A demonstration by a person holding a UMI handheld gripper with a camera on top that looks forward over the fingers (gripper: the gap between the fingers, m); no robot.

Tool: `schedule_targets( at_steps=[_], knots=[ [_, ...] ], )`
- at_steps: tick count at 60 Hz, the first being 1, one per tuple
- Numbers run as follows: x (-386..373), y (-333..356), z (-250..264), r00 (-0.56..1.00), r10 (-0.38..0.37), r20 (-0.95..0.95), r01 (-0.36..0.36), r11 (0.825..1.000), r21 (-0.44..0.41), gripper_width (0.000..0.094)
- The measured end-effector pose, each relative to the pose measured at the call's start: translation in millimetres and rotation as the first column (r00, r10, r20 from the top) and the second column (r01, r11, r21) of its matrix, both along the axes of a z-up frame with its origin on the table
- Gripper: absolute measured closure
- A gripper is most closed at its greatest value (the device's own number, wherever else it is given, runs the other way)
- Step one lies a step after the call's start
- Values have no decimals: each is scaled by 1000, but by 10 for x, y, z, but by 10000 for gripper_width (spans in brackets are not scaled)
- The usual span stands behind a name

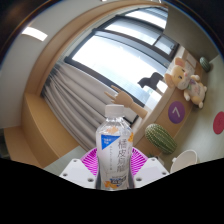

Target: Pour water

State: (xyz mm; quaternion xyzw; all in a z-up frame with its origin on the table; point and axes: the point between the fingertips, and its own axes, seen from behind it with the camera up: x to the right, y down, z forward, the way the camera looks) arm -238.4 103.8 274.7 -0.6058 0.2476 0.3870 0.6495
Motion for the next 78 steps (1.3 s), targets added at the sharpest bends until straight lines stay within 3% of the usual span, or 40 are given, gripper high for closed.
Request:
schedule_targets(
  at_steps=[10, 20, 30, 45, 59, 62, 69, 78],
  knots=[
    [507, -25, 164, 858, -137, 495, 149, 989, 15, 565],
    [1204, -29, 132, 623, -235, 746, 311, 949, 39, 564],
    [1914, -12, -189, 489, -262, 832, 419, 907, 39, 565],
    [2766, -8, -996, 496, -252, 831, 518, 854, -51, 563],
    [2977, 75, -1688, 540, -208, 816, 521, 844, -129, 564],
    [2985, 57, -1663, 545, -250, 801, 524, 847, -92, 562],
    [2959, 20, -1660, 542, -247, 803, 517, 852, -87, 562],
    [2950, 28, -1666, 514, -234, 825, 523, 848, -85, 419]
  ],
)
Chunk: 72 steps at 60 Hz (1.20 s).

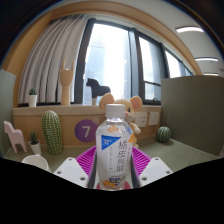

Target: Pour water

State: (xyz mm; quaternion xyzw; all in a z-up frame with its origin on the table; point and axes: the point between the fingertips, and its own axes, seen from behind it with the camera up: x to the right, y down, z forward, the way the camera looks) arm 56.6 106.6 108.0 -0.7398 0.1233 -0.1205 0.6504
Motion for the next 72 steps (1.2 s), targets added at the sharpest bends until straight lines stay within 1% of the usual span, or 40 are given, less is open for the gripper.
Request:
schedule_targets(
  at_steps=[3, 6, 7, 9, 15, 19, 22, 32, 41, 50, 57, 72],
  knots=[
    [-8, -13, -14, 1000, 2, 2, -2, 1000, -7, 377],
    [-23, -70, -63, 1000, 2, 5, -2, 1000, -24, 264],
    [-28, -89, -90, 1000, 4, 4, -4, 999, -34, 238],
    [-45, -131, -153, 1000, 8, -7, -9, 998, -58, 218],
    [-83, -307, -290, 999, 9, -38, -12, 996, -93, 217],
    [-165, -491, -396, 998, 19, -61, -26, 992, -121, 200],
    [-260, -630, -457, 996, 30, -80, -41, 990, -135, 204],
    [-618, -1170, -522, 996, 64, -66, -75, 981, -181, 205],
    [-1078, -1602, -335, 988, 128, -80, -140, 978, -156, 200],
    [-1399, -1949, -86, 985, 153, -75, -162, 977, -136, 196],
    [-1649, -2110, 116, 980, 189, -65, -195, 976, -98, 198],
    [-2172, -2385, 367, 957, 287, -44, -290, 954, -75, 197]
  ],
)
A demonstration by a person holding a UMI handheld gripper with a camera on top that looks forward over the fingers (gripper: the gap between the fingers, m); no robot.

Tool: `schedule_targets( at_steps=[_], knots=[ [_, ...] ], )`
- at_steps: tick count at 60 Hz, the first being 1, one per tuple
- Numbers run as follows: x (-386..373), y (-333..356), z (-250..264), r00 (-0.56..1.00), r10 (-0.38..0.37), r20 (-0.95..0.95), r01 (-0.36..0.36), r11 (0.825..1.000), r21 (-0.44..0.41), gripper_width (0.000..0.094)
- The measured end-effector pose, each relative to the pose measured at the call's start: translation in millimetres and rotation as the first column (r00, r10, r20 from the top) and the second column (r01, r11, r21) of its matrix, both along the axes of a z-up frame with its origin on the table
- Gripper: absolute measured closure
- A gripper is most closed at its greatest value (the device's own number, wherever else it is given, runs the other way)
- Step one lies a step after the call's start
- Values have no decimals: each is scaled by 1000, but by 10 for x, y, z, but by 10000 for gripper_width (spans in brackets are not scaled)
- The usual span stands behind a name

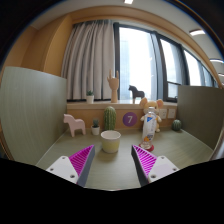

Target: Pour water

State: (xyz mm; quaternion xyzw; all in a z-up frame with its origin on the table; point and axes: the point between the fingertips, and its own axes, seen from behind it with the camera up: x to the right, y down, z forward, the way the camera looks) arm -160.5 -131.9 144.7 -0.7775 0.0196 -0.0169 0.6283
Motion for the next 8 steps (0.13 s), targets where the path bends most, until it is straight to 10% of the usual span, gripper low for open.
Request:
schedule_targets(
  at_steps=[8],
  knots=[
    [-148, -123, 86, 1000, 22, 21, -22, 1000, 8, 198]
  ],
)
